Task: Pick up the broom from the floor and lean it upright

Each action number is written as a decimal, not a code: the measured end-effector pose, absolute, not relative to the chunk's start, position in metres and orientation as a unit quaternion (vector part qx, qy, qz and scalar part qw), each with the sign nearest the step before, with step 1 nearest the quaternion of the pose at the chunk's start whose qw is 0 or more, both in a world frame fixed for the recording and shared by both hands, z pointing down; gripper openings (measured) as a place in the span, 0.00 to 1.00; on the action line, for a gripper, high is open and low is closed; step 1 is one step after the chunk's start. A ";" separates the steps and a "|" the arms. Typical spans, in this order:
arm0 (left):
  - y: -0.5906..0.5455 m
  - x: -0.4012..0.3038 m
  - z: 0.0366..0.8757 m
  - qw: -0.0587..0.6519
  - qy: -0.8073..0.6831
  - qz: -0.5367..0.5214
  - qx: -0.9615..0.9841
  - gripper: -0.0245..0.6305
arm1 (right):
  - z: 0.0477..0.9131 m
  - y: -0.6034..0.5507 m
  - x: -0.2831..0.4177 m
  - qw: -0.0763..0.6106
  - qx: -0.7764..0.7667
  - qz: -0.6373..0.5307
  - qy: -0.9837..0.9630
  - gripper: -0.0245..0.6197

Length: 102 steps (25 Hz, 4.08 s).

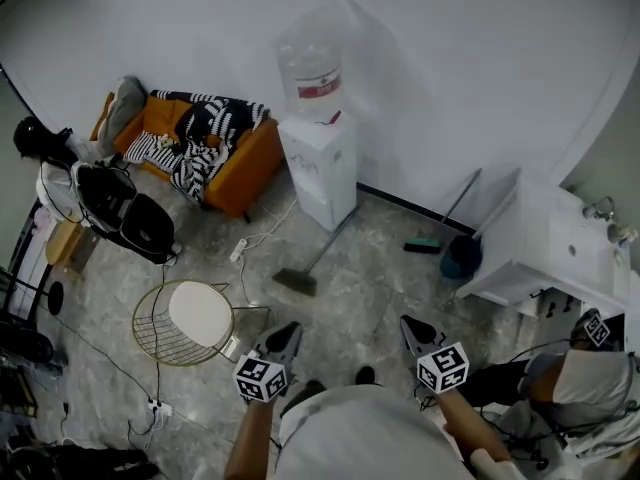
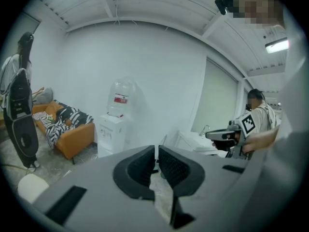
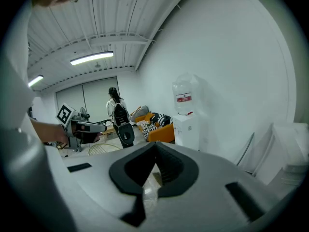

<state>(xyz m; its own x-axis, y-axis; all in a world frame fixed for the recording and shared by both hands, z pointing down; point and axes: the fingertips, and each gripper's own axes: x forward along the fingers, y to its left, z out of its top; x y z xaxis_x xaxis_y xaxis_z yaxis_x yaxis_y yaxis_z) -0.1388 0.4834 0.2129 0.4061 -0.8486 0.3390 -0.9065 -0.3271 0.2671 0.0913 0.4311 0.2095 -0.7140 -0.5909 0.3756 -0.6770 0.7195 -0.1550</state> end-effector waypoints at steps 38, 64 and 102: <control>0.194 -0.134 0.269 0.249 -0.468 0.096 0.842 0.07 | 0.263 0.192 0.120 0.236 0.393 0.186 -0.869 0.04; 0.061 -0.178 0.305 0.283 -0.448 0.089 0.843 0.07 | 0.284 0.027 0.026 0.272 0.375 0.169 -0.870 0.04; -0.075 -0.117 0.723 0.357 -0.549 0.158 0.739 0.07 | 0.696 -0.122 0.060 0.264 0.249 0.249 -0.898 0.04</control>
<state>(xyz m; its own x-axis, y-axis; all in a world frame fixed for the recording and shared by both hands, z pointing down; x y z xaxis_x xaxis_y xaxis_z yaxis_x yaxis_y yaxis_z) -0.1168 -0.0749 0.7230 0.3479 -0.6985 0.6253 -0.9239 -0.1422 0.3551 0.0605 -0.1224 0.6957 -0.7365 -0.3152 0.5985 -0.5786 0.7520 -0.3159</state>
